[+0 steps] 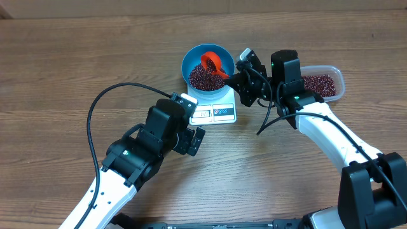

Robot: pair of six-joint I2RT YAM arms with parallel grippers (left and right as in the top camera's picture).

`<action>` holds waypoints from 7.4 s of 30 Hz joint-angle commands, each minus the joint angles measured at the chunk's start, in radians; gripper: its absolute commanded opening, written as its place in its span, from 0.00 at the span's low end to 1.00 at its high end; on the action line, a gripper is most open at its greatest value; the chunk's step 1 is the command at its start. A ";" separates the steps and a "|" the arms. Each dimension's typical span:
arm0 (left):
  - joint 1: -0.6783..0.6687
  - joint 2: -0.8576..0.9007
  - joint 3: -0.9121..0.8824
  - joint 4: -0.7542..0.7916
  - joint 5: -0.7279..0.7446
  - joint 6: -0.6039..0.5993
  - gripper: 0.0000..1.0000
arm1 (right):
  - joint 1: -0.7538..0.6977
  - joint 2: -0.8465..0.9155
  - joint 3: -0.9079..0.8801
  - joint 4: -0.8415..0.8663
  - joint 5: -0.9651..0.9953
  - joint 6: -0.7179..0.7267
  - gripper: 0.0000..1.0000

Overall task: Scoop item into bowl and weigh 150g on scale
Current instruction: 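Tilt the red cup over the blue bowl to pour beans, then move the red cup with the right gripper back into the tub, then scoop beans and carry the red cup over the blue bowl, then tilt the red cup into the blue bowl to pour beans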

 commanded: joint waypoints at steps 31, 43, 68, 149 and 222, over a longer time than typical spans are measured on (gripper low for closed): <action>0.004 0.003 0.000 0.004 0.012 0.018 1.00 | 0.000 0.002 0.000 -0.024 0.008 0.212 0.04; 0.004 0.003 0.000 0.004 0.012 0.018 1.00 | -0.003 0.002 0.000 -0.006 -0.142 0.552 0.04; 0.004 0.003 0.000 0.004 0.012 0.018 1.00 | -0.396 -0.206 0.006 -0.151 -0.246 0.613 0.04; 0.004 0.003 0.000 0.004 0.012 0.018 1.00 | -0.018 -0.223 0.014 -0.182 0.144 -0.119 0.04; 0.004 0.003 0.000 0.004 0.012 0.018 1.00 | 0.146 0.299 0.614 -0.749 0.481 -0.037 0.03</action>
